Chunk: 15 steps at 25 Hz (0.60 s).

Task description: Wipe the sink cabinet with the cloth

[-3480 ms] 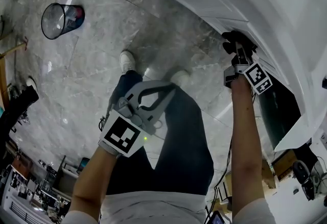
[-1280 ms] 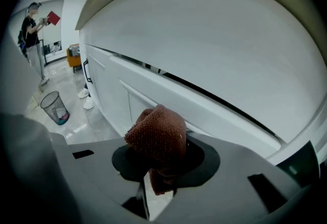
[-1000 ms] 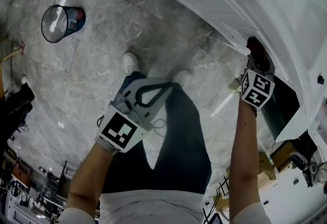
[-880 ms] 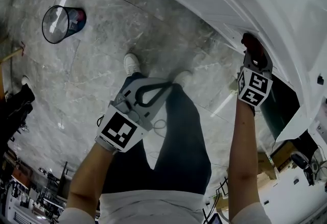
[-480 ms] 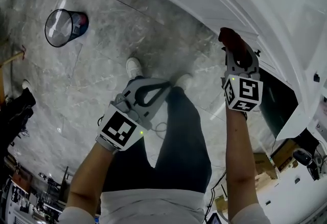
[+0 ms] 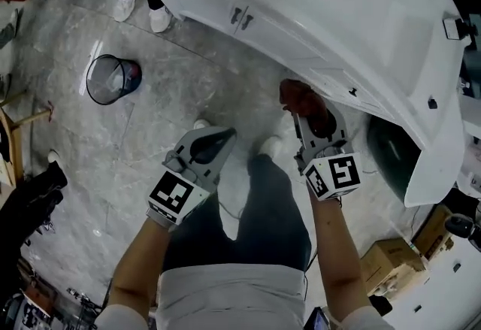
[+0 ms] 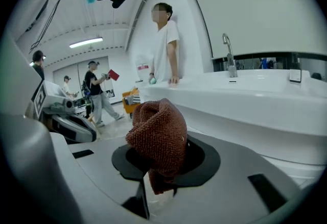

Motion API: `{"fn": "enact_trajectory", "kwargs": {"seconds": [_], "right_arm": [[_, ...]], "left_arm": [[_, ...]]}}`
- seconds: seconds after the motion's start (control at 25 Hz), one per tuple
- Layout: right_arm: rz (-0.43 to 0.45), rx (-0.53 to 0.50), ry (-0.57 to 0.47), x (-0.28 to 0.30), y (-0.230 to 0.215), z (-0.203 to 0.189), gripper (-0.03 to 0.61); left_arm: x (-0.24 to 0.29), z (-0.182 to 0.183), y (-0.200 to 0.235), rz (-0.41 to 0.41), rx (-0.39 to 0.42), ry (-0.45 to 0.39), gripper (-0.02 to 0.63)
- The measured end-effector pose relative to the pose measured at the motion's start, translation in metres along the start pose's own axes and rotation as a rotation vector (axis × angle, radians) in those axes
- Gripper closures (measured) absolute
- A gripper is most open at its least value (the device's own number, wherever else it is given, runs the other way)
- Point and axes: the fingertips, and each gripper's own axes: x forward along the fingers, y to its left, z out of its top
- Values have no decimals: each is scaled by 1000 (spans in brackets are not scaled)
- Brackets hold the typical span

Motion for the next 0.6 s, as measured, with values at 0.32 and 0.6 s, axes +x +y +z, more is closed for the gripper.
{"fn": "enact_trajectory", "kwargs": {"seconds": [0.32,0.6], "right_arm": [[7,62,-78,-53,30,68,474],[-40,97,-176,-105,34,132,474]], "left_arm": [[-13,73,-35,-14,74,-36,604],[-18,142,-79,-76,168,-56,603]]}}
